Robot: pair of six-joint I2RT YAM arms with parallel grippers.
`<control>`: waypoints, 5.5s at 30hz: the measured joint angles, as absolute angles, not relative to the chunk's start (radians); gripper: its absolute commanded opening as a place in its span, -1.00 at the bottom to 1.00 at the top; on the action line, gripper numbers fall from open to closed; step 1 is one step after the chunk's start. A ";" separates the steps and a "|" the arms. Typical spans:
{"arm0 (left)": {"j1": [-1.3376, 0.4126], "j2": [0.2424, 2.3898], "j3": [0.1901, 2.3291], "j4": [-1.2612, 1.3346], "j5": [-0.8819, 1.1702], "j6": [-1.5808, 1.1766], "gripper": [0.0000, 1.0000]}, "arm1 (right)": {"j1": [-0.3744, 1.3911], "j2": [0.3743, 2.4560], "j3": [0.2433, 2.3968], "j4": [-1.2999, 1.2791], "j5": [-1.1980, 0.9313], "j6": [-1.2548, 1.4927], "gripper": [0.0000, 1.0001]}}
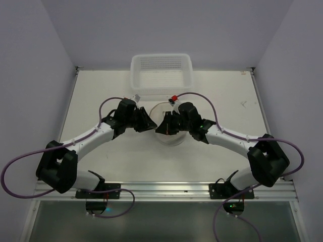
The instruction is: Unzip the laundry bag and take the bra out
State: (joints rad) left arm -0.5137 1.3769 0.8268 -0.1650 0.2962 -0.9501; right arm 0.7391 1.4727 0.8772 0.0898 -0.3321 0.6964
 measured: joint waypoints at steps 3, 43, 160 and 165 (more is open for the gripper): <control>-0.513 1.377 0.825 -0.154 0.283 -0.958 -1.00 | 0.740 1.462 0.873 0.071 -0.327 0.684 -1.00; -0.410 1.197 0.880 -0.290 0.096 -0.755 0.71 | 0.464 0.915 0.772 -0.295 -0.253 0.513 0.97; -0.793 1.610 1.282 -0.412 -0.202 -0.565 0.90 | 0.464 1.368 0.777 -0.142 -0.067 0.715 0.86; -0.791 1.618 1.276 -0.412 -0.194 -0.565 0.89 | 0.471 1.431 0.797 -0.123 -0.075 0.707 0.57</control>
